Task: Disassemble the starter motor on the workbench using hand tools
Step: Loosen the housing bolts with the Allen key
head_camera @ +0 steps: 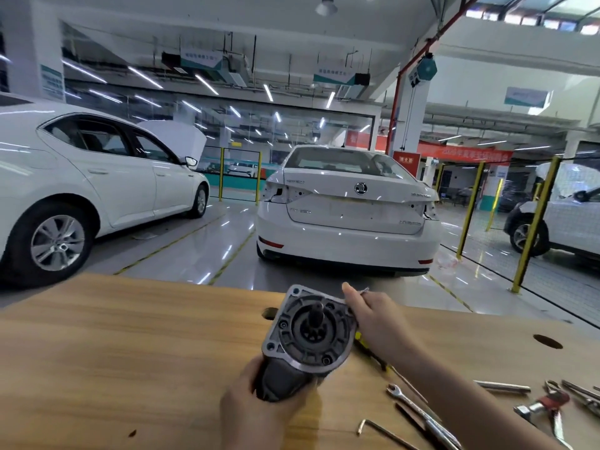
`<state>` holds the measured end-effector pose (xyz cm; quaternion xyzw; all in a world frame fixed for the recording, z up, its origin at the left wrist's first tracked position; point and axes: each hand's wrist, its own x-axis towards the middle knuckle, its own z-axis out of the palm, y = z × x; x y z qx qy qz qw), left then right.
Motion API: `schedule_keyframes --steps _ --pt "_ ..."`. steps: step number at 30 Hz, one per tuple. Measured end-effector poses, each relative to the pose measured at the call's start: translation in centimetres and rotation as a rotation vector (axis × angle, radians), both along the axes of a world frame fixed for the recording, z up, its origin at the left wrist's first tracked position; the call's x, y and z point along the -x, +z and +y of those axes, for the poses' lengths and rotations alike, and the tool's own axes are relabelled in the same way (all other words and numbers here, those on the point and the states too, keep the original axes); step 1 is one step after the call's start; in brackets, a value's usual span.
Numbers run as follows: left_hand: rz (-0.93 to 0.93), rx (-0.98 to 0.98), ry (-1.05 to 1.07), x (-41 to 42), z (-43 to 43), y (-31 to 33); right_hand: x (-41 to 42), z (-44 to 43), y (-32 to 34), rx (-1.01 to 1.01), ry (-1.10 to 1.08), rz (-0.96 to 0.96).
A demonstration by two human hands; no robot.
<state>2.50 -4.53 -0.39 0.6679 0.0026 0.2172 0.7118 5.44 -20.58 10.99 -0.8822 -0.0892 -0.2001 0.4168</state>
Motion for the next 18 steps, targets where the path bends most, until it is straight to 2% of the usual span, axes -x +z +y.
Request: schedule_keyframes --steps 3,7,11,14,16,18 --pt "0.003 0.028 -0.031 0.2 0.3 0.7 -0.3 1.0 0.6 -0.090 0.029 0.057" --pt "0.027 0.030 -0.046 0.6 0.3 1.4 -0.3 0.5 0.5 -0.046 0.048 0.051" --pt "-0.081 0.014 -0.021 0.7 0.1 1.1 0.0 -1.5 2.0 0.292 -0.083 -0.095" --pt "-0.214 -0.055 -0.013 0.9 -0.3 0.5 0.5 -3.1 3.7 0.485 -0.024 -0.011" --pt "-0.271 -0.065 -0.033 1.0 -0.3 -0.1 1.2 -3.6 5.1 0.455 0.099 0.062" --pt "-0.270 -0.090 -0.118 1.2 -0.1 -0.7 2.4 -3.5 6.7 0.332 0.228 0.128"
